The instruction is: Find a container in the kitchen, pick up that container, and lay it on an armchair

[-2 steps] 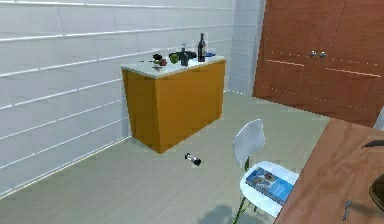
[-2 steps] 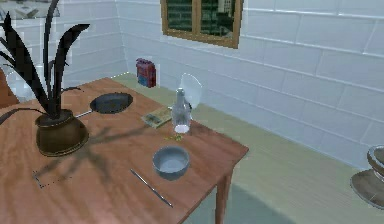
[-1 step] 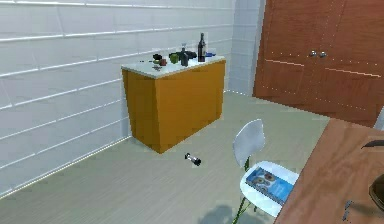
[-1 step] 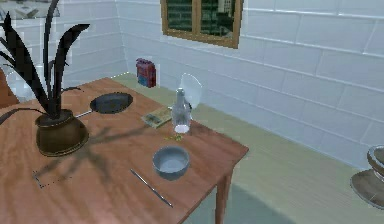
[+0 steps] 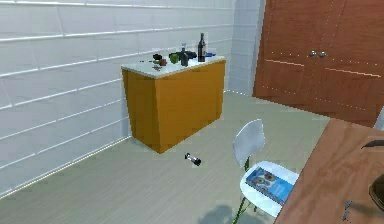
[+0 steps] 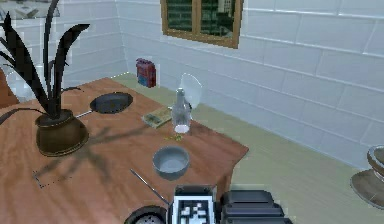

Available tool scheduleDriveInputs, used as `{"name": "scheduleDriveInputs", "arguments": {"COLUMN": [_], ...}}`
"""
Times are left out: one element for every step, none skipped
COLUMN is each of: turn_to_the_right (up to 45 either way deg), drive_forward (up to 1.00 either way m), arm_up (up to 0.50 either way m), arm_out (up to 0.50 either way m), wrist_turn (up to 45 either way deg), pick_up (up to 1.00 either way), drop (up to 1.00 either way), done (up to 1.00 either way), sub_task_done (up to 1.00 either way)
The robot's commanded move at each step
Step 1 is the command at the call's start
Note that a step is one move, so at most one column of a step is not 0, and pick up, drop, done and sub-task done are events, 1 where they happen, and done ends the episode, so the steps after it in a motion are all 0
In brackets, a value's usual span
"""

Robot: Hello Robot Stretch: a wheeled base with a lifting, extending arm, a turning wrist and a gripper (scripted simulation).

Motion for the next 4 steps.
{"name": "scheduleDriveInputs", "arguments": {"turn_to_the_right": [0.0, 0.0, 0.0, 0.0], "drive_forward": [0.00, 0.00, 0.00, 0.00], "arm_up": [0.00, 0.00, 0.00, 0.00], "arm_out": [0.26, 0.00, 0.00, 0.00], "wrist_turn": [0.0, 45.0, 45.0, 45.0], "pick_up": [0.00, 0.00, 0.00, 0.00], "drop": [0.00, 0.00, 0.00, 0.00], "done": [0.00, 0.00, 0.00, 0.00], "sub_task_done": [0.00, 0.00, 0.00, 0.00]}}
